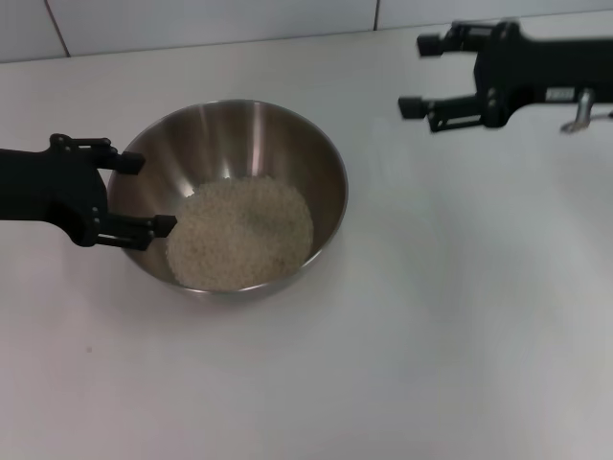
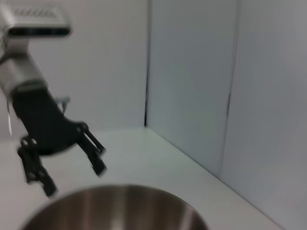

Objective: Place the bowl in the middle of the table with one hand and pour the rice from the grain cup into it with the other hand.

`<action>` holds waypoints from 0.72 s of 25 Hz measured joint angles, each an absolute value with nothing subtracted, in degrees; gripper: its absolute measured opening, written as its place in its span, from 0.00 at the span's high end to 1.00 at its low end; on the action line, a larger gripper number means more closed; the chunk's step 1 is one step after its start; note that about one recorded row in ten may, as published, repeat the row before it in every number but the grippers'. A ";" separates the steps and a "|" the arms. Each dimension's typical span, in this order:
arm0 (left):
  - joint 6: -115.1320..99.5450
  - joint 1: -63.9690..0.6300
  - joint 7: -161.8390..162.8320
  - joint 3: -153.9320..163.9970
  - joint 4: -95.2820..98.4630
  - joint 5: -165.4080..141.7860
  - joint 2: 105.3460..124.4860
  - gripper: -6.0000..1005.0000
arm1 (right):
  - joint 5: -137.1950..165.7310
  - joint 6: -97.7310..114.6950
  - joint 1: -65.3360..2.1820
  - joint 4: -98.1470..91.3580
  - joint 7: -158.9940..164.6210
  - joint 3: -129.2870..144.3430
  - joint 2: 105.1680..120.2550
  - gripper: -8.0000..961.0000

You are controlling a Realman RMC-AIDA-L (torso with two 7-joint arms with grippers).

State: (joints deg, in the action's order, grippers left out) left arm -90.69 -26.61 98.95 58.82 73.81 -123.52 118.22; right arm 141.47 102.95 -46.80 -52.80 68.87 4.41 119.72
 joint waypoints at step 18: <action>-90.70 -26.84 99.17 59.48 73.82 -124.12 118.25 0.14 | 122.52 86.69 -35.03 -67.37 92.10 59.28 119.53 0.13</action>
State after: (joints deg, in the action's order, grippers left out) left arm -90.70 -26.84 99.17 59.48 73.82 -124.12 118.25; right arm 122.52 86.69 -35.03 -67.37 92.11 59.28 119.53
